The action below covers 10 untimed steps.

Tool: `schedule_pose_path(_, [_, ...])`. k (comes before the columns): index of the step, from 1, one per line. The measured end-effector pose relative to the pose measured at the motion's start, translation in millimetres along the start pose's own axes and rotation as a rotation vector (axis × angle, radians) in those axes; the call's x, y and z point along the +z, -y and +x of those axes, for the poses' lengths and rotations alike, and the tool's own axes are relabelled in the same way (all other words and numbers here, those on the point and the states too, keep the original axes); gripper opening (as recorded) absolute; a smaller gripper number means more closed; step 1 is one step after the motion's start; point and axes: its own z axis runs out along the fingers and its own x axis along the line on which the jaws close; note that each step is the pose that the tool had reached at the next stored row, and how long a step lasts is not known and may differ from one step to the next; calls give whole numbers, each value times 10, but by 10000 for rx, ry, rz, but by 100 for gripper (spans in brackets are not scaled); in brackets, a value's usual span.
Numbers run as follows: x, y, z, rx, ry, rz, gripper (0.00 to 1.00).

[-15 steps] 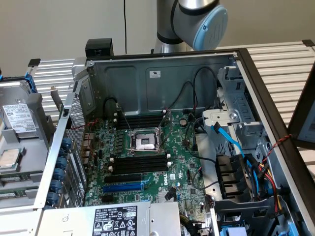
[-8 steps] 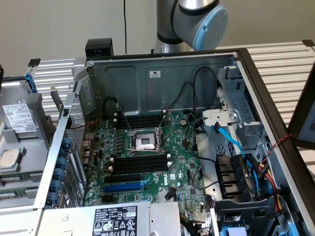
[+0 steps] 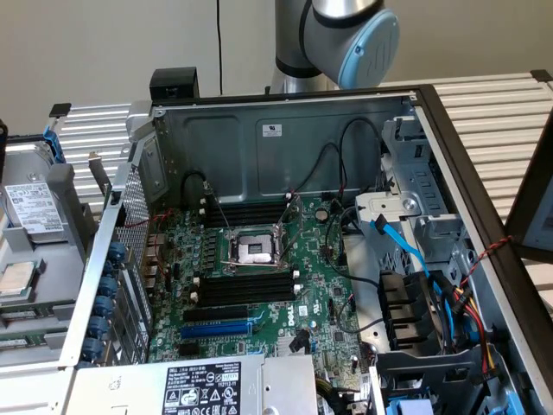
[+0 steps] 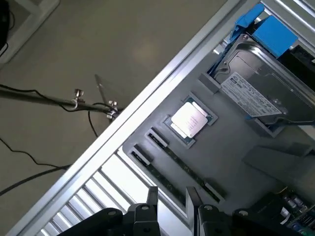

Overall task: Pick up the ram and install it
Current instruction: 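Pick up the ram and move it above insertion slot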

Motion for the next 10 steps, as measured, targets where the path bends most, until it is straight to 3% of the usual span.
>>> schedule_pose_path(10, [109,3,-10,-1816,-67,168,36])
